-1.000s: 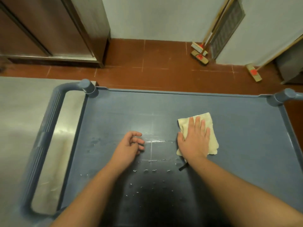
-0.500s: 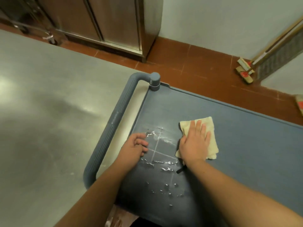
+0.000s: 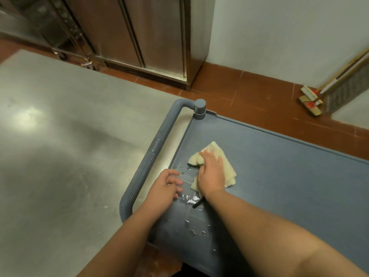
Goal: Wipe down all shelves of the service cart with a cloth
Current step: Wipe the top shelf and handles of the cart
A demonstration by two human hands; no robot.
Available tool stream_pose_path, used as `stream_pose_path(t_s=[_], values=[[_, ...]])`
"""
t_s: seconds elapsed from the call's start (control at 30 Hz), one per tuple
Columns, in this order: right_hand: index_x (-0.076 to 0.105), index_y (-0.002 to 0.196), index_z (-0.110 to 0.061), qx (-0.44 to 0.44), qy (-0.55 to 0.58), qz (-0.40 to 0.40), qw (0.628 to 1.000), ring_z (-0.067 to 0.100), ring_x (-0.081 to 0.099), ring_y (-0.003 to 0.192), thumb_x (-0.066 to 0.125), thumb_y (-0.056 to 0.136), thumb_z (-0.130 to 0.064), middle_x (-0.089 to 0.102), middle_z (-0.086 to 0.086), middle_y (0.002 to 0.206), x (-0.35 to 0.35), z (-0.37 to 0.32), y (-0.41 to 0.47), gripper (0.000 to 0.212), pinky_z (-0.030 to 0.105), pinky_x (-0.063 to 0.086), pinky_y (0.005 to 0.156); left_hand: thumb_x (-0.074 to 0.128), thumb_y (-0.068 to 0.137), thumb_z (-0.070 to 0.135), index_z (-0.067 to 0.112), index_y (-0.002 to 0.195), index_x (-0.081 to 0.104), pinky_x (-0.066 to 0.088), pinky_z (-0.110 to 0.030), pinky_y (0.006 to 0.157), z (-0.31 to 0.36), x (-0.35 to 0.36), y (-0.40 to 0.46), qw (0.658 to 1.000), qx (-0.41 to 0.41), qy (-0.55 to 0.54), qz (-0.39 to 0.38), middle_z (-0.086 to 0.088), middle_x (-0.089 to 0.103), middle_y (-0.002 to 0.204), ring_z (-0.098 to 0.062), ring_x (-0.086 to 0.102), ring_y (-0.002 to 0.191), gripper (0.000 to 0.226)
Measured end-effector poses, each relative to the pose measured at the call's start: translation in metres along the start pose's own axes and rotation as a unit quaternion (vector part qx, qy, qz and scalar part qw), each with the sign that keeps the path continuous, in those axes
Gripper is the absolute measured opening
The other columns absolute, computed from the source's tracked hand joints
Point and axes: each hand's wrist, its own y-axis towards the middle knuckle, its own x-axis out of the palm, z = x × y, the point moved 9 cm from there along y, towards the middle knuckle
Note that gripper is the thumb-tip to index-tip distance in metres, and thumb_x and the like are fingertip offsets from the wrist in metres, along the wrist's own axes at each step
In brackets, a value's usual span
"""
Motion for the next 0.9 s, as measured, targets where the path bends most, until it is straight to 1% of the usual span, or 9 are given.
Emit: stream_pose_path(t_s=[0.03,0.07,0.1,0.2,0.27,0.37,0.5,0.7,0.9], values=[[0.055,0.139,-0.020,0.028,0.074,0.004,0.997,0.020,0.044,0.137,0.045,0.096,-0.003,0.055,0.001,0.144,-0.010,0.007,-0.003,0.047,0.020,0.022,0.112,0.039,0.082,-0.015,0.019,0.099,0.055,0.047,-0.029,0.061,0.003,0.004,-0.001,1.000,0.004,0.002,0.000,-0.008,0.062,0.085,-0.020,0.059,0.071,0.041],[0.057,0.137,-0.022,0.052,0.134,0.004,0.990,0.020,0.050,0.129,0.044,0.098,-0.005,0.058,0.000,0.139,-0.019,0.014,-0.007,0.045,0.018,0.029,0.104,0.039,0.082,-0.015,0.019,0.098,0.055,0.047,-0.028,0.061,0.007,0.009,-0.003,1.000,0.009,0.004,0.002,-0.007,0.062,0.084,-0.019,0.060,0.071,0.041],[0.057,0.136,-0.023,0.061,0.179,0.003,0.982,0.019,0.054,0.124,0.045,0.099,-0.008,0.060,-0.001,0.136,-0.030,0.021,-0.012,0.042,0.020,0.034,0.102,0.039,0.082,-0.014,0.020,0.098,0.055,0.047,-0.028,0.062,0.011,0.014,-0.003,1.000,0.016,0.006,0.005,-0.007,0.062,0.085,-0.018,0.060,0.070,0.041],[0.060,0.133,-0.021,0.056,0.267,0.028,0.962,0.014,0.056,0.124,0.045,0.099,-0.012,0.062,-0.003,0.135,-0.071,0.047,-0.027,0.039,0.031,0.041,0.110,0.037,0.084,-0.014,0.020,0.098,0.054,0.047,-0.027,0.062,0.025,0.044,-0.005,0.999,0.037,0.016,0.000,-0.006,0.062,0.085,-0.016,0.060,0.067,0.041],[0.060,0.134,-0.017,0.059,0.293,0.053,0.953,0.012,0.056,0.124,0.043,0.101,-0.005,0.063,-0.002,0.134,-0.102,0.076,-0.038,0.039,0.024,0.041,0.108,0.035,0.085,-0.015,0.020,0.098,0.053,0.047,-0.026,0.061,0.032,0.075,-0.009,0.998,0.049,0.023,-0.014,-0.005,0.061,0.084,-0.015,0.060,0.065,0.041],[0.059,0.135,-0.014,0.067,0.303,0.093,0.946,0.007,0.055,0.123,0.041,0.102,0.001,0.062,-0.002,0.134,-0.155,0.123,-0.058,0.041,0.010,0.039,0.102,0.034,0.085,-0.015,0.021,0.095,0.053,0.047,-0.023,0.057,0.039,0.132,-0.018,0.997,0.056,0.039,-0.041,-0.004,0.061,0.083,-0.016,0.059,0.064,0.042],[0.059,0.134,-0.019,0.091,0.302,0.114,0.942,-0.003,0.055,0.119,0.042,0.101,0.000,0.062,-0.005,0.135,-0.213,0.189,-0.085,0.042,0.006,0.038,0.098,0.032,0.086,-0.015,0.019,0.095,0.052,0.047,-0.019,0.053,0.044,0.226,-0.034,0.991,0.061,0.057,-0.100,-0.004,0.060,0.082,-0.014,0.059,0.060,0.041],[0.058,0.136,-0.024,0.141,0.302,0.184,0.924,-0.016,0.055,0.110,0.043,0.099,0.001,0.062,-0.011,0.130,-0.313,0.287,-0.141,0.047,0.007,0.039,0.095,0.033,0.087,-0.013,0.021,0.098,0.054,0.045,-0.032,0.068,0.045,0.380,-0.066,0.970,0.076,0.112,-0.202,-0.005,0.062,0.084,-0.013,0.062,0.062,0.041],[0.057,0.136,-0.027,0.192,0.245,0.263,0.913,0.001,0.055,0.113,0.047,0.098,-0.003,0.062,-0.005,0.132,-0.412,0.381,-0.220,0.046,0.004,0.038,0.092,0.033,0.087,-0.013,0.022,0.098,0.053,0.048,-0.036,0.073,0.044,0.527,-0.123,0.937,0.110,0.162,-0.289,-0.005,0.063,0.086,-0.018,0.062,0.069,0.043]])
